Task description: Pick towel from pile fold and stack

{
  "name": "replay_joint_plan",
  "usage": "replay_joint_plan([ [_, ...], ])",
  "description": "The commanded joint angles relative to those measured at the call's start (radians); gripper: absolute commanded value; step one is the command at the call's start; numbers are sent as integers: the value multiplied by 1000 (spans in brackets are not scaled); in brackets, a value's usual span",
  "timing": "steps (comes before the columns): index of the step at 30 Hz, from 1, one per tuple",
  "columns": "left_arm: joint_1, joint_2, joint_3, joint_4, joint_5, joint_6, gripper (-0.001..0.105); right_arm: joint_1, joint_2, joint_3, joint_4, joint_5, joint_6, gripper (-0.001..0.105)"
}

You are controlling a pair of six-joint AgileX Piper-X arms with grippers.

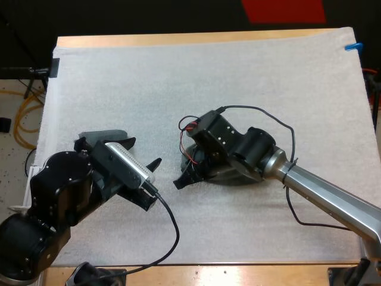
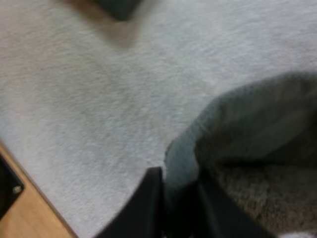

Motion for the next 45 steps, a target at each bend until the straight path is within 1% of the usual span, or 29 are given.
replay_joint_plan([
  [1, 1, -2, -5, 2, -38, -2, 57, 0, -16, -5, -4, -26, -17, 41],
  [2, 1, 4, -2, 2, -57, -2, 57, 0, -20, -5, -1, -28, -36, 58],
  [3, 1, 7, -1, 2, -70, -2, 57, 0, -22, -5, 2, -25, -53, 68],
  [4, 1, 12, 2, 2, -92, -2, 57, 0, -28, -5, 12, 7, -80, 79],
  [5, 1, 18, 5, 4, -110, -2, 57, -2, -34, -5, 26, 70, -107, 83],
  [6, 1, 18, 7, 6, -119, -2, 57, -3, -37, -5, 33, 104, -117, 83],
  [7, 1, 21, 10, 9, -124, -2, 57, -13, -41, -5, 46, 179, -136, 81],
  [8, 1, 22, 15, 10, -124, -2, 57, -25, -42, -5, 59, 225, -151, 77],
  [9, 1, 22, 18, 9, -124, -2, 57, -36, -42, -5, 68, 245, -152, 75],
  [11, 1, 22, 37, 9, -124, -2, 57, -88, -40, -5, 76, 249, -152, 67],
  [14, 1, 22, 72, 9, -124, -5, 57, -168, -32, -5, 81, 249, -152, 58],
  [17, 1, 22, 114, 9, -124, -9, 57, -243, -21, -5, 101, 247, -146, 55],
  [18, 1, 22, 121, 9, -122, -9, 57, -259, -16, -5, 113, 240, -146, 55],
  [21, 1, 22, 153, 9, -113, -9, 57, -317, 9, -5, 169, 177, -146, 55],
  [23, 1, 22, 164, 9, -101, -11, 57, -343, 40, -5, 233, 103, -144, 55],
  [25, 1, 22, 167, 9, -81, -22, 57, -349, 65, -5, 273, 71, -144, 55],
  [27, 1, 22, 166, 9, -60, -47, 57, -349, 87, -5, 291, 69, -144, 55],
  [30, 1, 22, 166, 9, -24, -75, 57, -355, 115, 28, 252, 54, -108, 55],
  [32, 1, 22, 166, 9, -18, -92, 57, -373, 135, 80, 214, 15, -70, 55],
  [36, 1, 22, 166, 9, -16, -99, 57, -394, 156, 155, 191, -26, -60, 55],
  [38, 1, 22, 166, 9, -3, -99, 57, -397, 159, 192, 159, -67, -60, 55],
  [40, 1, 22, 166, 9, -3, -98, 57, -397, 164, 216, 127, -88, -55, 55],
  [42, 1, 22, 166, 9, -3, -95, 57, -397, 171, 234, 84, -104, -28, 55],
  [45, 1, 22, 166, 9, -3, -95, 57, -397, 190, 243, 37, -158, 11, 55],
])
